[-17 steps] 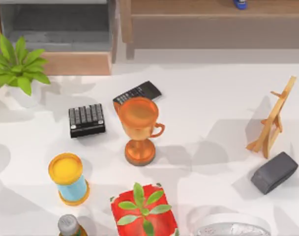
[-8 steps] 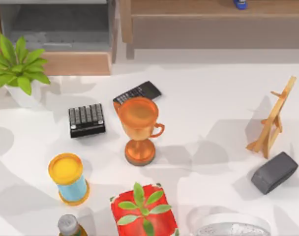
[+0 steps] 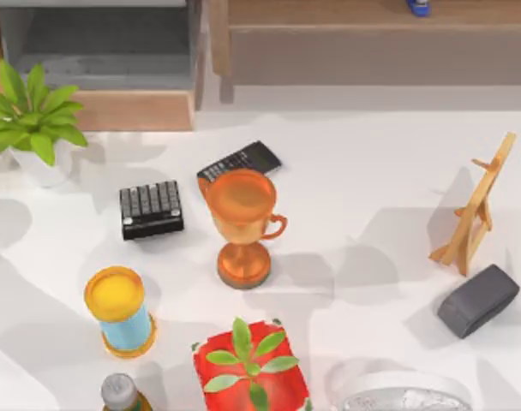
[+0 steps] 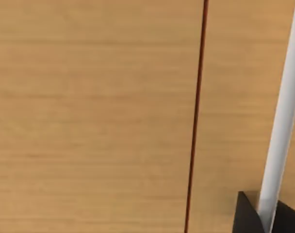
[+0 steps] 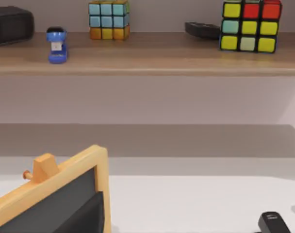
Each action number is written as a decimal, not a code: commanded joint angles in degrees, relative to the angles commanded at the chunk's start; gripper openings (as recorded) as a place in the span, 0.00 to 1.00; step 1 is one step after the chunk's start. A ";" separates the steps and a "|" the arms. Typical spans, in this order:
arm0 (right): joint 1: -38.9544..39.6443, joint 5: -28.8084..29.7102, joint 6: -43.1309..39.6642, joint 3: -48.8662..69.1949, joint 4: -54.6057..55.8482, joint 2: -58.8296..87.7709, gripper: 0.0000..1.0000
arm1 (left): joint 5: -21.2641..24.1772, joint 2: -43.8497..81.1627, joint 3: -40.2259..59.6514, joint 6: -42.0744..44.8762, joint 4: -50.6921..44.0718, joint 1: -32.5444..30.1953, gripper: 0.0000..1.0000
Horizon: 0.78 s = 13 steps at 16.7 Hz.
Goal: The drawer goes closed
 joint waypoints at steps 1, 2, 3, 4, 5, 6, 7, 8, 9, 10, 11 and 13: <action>0.00 0.00 0.00 0.00 0.00 0.00 1.00 | 0.00 0.00 0.00 0.00 0.00 0.00 0.08; 0.00 0.00 0.00 0.00 0.00 0.00 1.00 | 0.00 0.00 0.00 0.00 0.00 0.00 0.15; 0.00 0.00 0.00 0.00 0.00 0.00 1.00 | 0.00 0.00 0.00 0.00 0.00 0.00 0.23; 0.00 0.00 0.00 0.00 0.00 0.00 1.00 | 0.00 0.00 0.00 0.00 0.00 0.00 0.30; 0.00 0.00 0.00 0.00 0.00 0.00 1.00 | 0.00 0.00 0.00 0.00 0.00 0.00 0.38; 0.00 0.00 0.00 0.00 0.00 0.00 1.00 | 0.00 0.00 0.00 0.00 0.00 0.00 0.45; 0.00 0.00 0.00 0.00 0.00 0.00 1.00 | 0.00 0.00 0.00 0.00 0.00 0.00 0.53; 0.00 0.00 0.00 0.00 0.00 0.00 1.00 | 0.00 0.00 0.00 0.00 0.00 0.00 0.60; 0.00 0.00 0.00 0.00 0.00 0.00 1.00 | 0.00 0.00 0.00 0.00 0.00 0.00 0.68; 0.00 0.00 0.00 0.00 0.00 0.00 1.00 | 0.00 0.00 0.00 0.00 0.00 0.00 0.75; 0.00 0.00 0.00 0.00 0.00 0.00 1.00 | 0.00 0.00 0.00 0.00 0.00 0.00 0.83; 0.00 0.00 0.00 0.00 0.00 0.00 1.00 | 0.00 0.00 0.00 0.00 0.00 0.00 0.98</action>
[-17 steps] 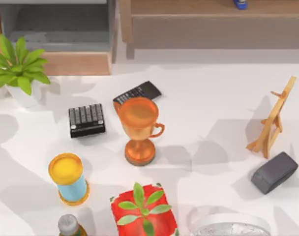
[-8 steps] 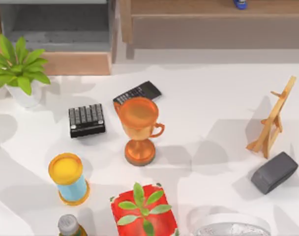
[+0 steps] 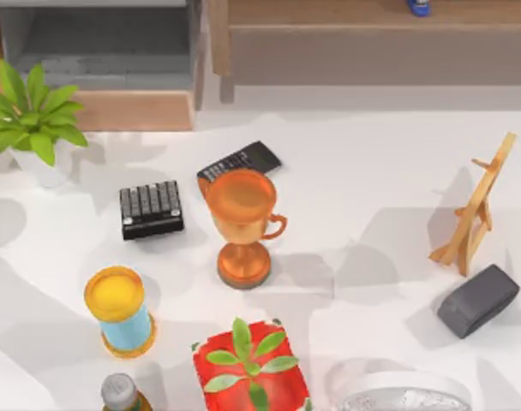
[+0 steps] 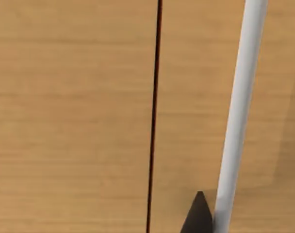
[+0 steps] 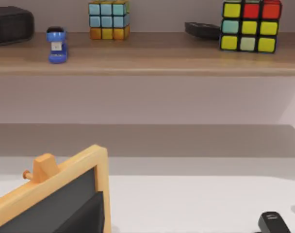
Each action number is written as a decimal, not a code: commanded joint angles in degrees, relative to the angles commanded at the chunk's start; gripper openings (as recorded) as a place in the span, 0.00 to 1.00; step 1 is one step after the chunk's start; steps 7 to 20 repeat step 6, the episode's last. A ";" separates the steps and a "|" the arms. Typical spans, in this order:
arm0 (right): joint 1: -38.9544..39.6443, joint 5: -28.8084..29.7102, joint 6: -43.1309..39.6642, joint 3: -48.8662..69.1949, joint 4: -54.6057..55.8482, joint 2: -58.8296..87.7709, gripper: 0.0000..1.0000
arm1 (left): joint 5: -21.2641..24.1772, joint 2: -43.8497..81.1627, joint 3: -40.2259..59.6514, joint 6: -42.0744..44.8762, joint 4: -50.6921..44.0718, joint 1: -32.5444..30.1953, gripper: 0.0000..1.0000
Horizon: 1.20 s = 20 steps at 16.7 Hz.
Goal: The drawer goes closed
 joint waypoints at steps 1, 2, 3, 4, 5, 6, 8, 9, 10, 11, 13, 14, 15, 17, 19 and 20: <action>0.00 0.00 0.00 0.00 0.00 0.00 1.00 | 0.00 0.00 0.00 0.00 0.00 0.00 1.00; 0.00 0.00 0.00 0.00 0.00 0.00 1.00 | 0.00 0.00 0.00 0.00 0.00 0.00 1.00; 0.00 0.00 0.00 0.00 0.00 0.00 1.00 | 0.00 0.00 0.00 0.00 0.00 0.00 1.00; 0.00 0.00 0.00 0.00 0.00 0.00 1.00 | 0.00 0.00 0.00 0.00 0.00 0.00 1.00; 0.00 0.00 0.00 0.00 0.00 0.00 1.00 | 0.00 0.00 0.00 0.00 0.00 0.00 1.00; 0.00 0.00 0.00 0.00 0.00 0.00 1.00 | 0.00 0.00 0.00 0.00 0.00 0.00 1.00; 0.00 0.00 0.00 0.00 0.00 0.00 1.00 | 0.00 0.00 0.00 0.00 0.00 0.00 1.00; 0.00 0.00 0.00 0.00 0.00 0.00 1.00 | 0.00 0.00 0.00 0.00 0.00 0.00 1.00; 0.00 0.00 0.00 0.00 0.00 0.00 1.00 | 0.00 0.00 0.00 0.00 0.00 0.00 1.00; 0.00 0.00 0.00 0.00 0.00 0.00 1.00 | 0.00 0.00 0.00 0.00 0.00 0.00 1.00; 0.00 0.00 0.00 0.00 0.00 0.00 1.00 | 0.00 0.00 0.00 0.00 0.00 0.00 1.00; 0.00 0.00 0.00 0.00 0.00 0.00 1.00 | 0.00 0.00 0.00 0.00 0.00 0.00 1.00; 0.00 0.00 0.00 0.00 0.00 0.00 1.00 | 0.00 0.00 0.00 0.00 0.00 0.00 1.00; 0.00 0.00 0.00 0.00 0.00 0.00 1.00 | 0.00 0.00 0.00 0.00 0.00 0.00 1.00; 0.00 0.00 0.00 0.00 0.00 0.00 1.00 | 0.00 0.00 0.00 0.00 0.00 0.00 1.00; 0.00 0.00 0.00 0.00 0.00 0.00 1.00 | 0.00 0.00 0.00 0.00 0.00 0.00 1.00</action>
